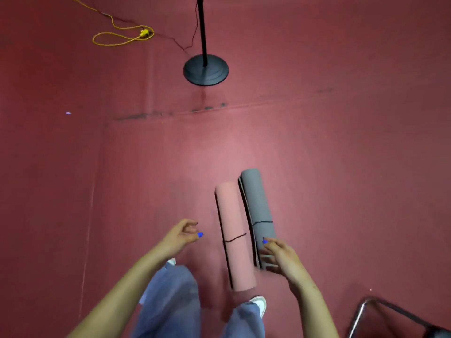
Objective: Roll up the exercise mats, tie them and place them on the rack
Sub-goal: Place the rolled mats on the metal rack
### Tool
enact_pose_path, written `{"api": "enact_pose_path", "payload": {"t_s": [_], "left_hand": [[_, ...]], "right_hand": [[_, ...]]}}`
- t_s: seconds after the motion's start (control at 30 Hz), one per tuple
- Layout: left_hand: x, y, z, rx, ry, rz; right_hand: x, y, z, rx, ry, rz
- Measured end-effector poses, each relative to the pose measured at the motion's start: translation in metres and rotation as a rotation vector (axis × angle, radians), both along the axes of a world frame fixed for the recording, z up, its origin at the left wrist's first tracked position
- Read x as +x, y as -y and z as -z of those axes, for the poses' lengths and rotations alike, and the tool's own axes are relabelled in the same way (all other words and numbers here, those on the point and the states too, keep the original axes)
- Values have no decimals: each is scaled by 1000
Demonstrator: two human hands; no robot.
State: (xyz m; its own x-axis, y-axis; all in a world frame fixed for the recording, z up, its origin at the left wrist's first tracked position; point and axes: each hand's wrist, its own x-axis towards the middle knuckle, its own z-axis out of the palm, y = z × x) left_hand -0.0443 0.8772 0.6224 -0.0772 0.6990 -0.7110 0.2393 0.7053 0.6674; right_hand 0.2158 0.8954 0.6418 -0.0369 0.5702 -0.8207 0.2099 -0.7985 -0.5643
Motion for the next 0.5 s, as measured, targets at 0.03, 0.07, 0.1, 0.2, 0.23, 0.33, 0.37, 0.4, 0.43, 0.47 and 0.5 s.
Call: {"api": "enact_pose_path", "payload": {"t_s": [0.03, 0.07, 0.1, 0.2, 0.23, 0.33, 0.37, 0.4, 0.43, 0.47, 0.5], "left_hand": [[15, 10, 9, -43, 2, -36], [31, 19, 19, -89, -2, -47], [46, 26, 29, -134, -3, -53], [82, 31, 69, -236, -12, -93], [92, 27, 85, -259, -10, -117], [115, 9, 140, -340, -32, -194], [120, 4, 164, -368, -37, -213], [123, -2, 188, -387, -45, -224], [125, -8, 214, -402, -51, -239], [127, -15, 242, -418, -55, -249], [128, -20, 269, -434, -56, -265]], "right_hand": [[16, -7, 5, -11, 4, -4], [32, -14, 12, -19, 14, -10], [46, -21, 22, -22, 21, -16], [75, -39, 61, -40, 22, -44], [81, -45, 80, -47, 21, -58], [94, -57, 147, -112, 20, -86], [97, -59, 171, -136, 18, -103], [97, -61, 193, -157, 16, -115], [98, -62, 217, -173, 21, -113], [98, -65, 243, -191, 31, -107], [100, -66, 270, -213, 45, -102]]}}
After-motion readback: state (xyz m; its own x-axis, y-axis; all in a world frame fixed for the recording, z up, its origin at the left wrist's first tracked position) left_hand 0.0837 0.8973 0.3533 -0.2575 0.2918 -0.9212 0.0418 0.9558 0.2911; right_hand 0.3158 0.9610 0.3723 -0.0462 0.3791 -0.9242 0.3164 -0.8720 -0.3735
